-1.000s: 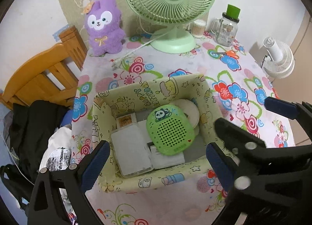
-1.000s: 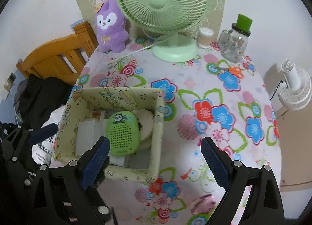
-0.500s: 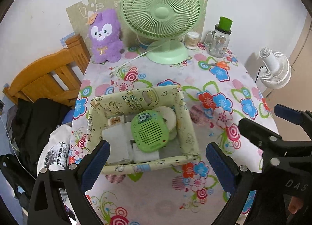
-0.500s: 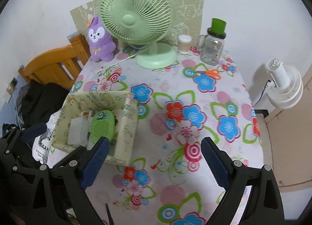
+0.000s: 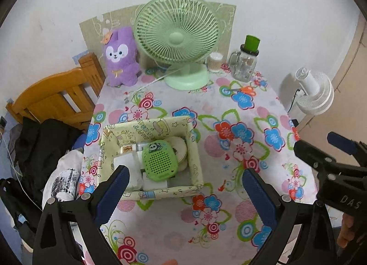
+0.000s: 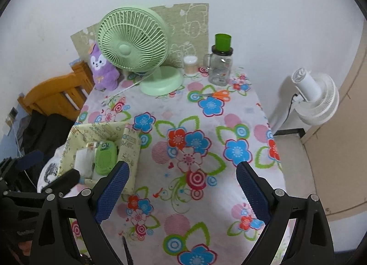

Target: Organize rigid objects

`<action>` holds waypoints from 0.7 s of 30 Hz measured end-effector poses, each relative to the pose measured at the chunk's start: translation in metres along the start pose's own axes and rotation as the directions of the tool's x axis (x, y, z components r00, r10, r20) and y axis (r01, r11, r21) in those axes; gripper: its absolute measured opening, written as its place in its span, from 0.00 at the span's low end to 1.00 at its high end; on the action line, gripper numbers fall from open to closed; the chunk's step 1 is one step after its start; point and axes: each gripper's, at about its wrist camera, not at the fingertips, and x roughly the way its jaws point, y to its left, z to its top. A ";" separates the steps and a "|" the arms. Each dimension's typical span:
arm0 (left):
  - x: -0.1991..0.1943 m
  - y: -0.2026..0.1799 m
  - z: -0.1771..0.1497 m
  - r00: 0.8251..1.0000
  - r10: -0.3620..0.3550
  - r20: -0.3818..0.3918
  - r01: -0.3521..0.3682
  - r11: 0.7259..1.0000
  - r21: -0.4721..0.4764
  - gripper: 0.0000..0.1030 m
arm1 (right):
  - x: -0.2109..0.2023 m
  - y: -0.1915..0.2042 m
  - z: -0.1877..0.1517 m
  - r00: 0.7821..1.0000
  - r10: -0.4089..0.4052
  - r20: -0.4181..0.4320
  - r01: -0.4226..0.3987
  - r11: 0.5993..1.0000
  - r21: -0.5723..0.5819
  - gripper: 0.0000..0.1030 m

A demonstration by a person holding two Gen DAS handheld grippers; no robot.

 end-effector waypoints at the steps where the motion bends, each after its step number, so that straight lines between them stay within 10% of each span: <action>1: -0.003 -0.002 0.001 1.000 -0.004 0.004 0.004 1.000 -0.001 0.97 | -0.004 -0.001 0.000 1.000 -0.008 0.002 0.008 1.000 -0.005 0.93; 21: -0.037 -0.019 0.000 0.999 -0.007 0.052 0.009 0.999 -0.046 1.00 | -0.040 -0.011 0.007 0.999 -0.011 0.047 0.012 0.999 -0.032 0.93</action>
